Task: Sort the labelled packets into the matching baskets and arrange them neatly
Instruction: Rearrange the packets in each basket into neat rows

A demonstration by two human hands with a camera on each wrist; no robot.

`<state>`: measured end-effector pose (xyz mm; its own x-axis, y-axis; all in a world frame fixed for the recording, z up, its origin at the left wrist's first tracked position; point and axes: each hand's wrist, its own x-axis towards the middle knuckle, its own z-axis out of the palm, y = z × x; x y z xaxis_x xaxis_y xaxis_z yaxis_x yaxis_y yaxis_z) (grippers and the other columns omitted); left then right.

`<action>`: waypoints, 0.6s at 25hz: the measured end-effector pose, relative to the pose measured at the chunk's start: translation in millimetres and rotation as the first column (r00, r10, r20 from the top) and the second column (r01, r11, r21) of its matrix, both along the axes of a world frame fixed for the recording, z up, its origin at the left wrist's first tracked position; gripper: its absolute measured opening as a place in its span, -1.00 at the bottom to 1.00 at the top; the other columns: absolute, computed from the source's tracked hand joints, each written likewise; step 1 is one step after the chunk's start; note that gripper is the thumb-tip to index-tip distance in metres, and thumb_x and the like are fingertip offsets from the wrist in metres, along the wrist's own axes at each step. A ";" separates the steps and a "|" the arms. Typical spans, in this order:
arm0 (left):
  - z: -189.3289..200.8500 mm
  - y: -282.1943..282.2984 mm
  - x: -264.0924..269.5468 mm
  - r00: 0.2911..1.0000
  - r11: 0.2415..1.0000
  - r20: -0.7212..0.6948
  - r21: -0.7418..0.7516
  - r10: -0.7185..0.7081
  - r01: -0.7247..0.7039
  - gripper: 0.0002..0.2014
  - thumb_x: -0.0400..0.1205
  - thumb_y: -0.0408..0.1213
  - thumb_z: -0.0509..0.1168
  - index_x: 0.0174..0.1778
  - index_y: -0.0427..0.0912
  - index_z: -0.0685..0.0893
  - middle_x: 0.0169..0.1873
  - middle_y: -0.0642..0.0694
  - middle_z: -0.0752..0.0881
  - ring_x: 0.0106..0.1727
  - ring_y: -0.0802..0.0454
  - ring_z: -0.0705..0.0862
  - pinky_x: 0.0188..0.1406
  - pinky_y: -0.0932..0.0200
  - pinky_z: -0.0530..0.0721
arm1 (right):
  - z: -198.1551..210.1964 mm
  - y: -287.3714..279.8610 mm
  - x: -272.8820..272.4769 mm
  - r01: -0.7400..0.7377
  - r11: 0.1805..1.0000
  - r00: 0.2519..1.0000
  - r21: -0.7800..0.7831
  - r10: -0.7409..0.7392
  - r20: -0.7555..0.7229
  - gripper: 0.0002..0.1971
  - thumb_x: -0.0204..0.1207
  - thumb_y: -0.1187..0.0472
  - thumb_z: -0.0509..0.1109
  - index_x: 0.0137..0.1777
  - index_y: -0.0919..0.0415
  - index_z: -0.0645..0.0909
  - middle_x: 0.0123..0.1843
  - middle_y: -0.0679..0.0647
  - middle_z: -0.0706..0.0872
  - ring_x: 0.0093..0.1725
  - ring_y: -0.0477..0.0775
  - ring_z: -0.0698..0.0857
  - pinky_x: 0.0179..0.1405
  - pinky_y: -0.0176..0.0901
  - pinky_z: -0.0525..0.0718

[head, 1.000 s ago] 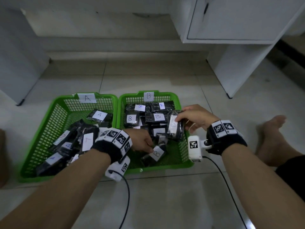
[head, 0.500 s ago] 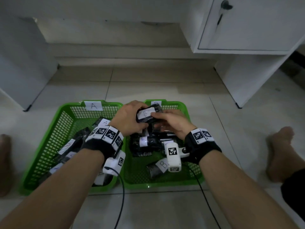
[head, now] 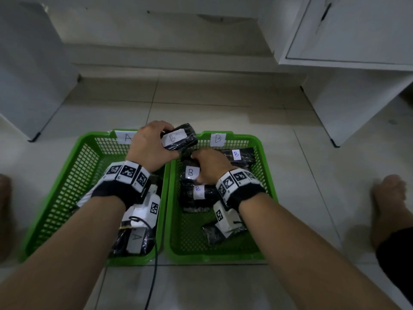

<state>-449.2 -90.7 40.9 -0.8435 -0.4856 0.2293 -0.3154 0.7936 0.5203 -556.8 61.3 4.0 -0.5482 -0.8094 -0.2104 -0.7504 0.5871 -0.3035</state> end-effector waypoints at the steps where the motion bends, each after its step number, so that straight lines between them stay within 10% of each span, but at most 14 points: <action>1: -1.2 0.0 -0.5 1.000 1.000 -0.002 0.004 0.003 -0.003 -0.41 0.23 -0.12 0.58 0.22 -0.06 0.68 0.06 0.00 0.75 0.02 0.03 0.70 0.06 0.03 0.73 | 0.8 -1.1 1.1 -0.017 1.000 0.999 0.022 0.017 -0.032 -0.39 0.25 0.12 0.70 0.33 0.17 0.66 0.22 0.16 0.73 0.18 0.23 0.74 0.19 0.05 0.74; 7: 1.7 -1.6 -0.5 0.999 0.999 -0.034 0.037 0.040 -0.038 -0.41 0.24 -0.12 0.59 0.22 -0.08 0.70 0.03 0.00 0.77 -0.01 0.04 0.72 0.03 0.08 0.72 | 5.3 13.9 -9.7 0.119 0.991 0.971 -0.065 -0.102 0.217 -0.72 0.45 0.02 0.63 0.00 0.14 0.67 -0.04 0.02 0.68 -0.03 0.08 0.70 -0.18 -0.16 0.58; 11: 6.1 -0.3 0.9 0.998 0.996 -0.038 0.065 0.056 -0.054 -0.42 0.25 -0.15 0.59 0.22 -0.09 0.70 0.03 -0.01 0.77 -0.02 0.04 0.72 -0.01 0.10 0.72 | 12.5 36.8 -20.2 0.112 0.988 0.944 -0.104 -0.073 0.322 -0.63 0.64 -0.07 0.44 0.33 0.11 0.62 0.25 0.07 0.71 0.21 0.13 0.67 0.20 -0.01 0.63; 15: 7.7 1.9 -0.1 0.999 0.996 -0.013 0.078 0.044 -0.043 -0.43 0.26 -0.20 0.59 0.22 -0.09 0.70 0.03 0.00 0.77 -0.01 0.06 0.71 -0.06 0.19 0.66 | 6.1 56.3 -21.2 0.073 0.996 0.964 -0.060 -0.055 0.259 -0.68 0.68 -0.10 0.36 0.29 0.06 0.57 0.25 0.05 0.71 0.20 0.13 0.67 0.13 -0.04 0.60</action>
<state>-449.3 -88.8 48.6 -0.8180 -0.5389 0.2013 -0.3410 0.7360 0.5848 -578.1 117.6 10.1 -0.5343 -0.7916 -0.2964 -0.6034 0.6028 -0.5221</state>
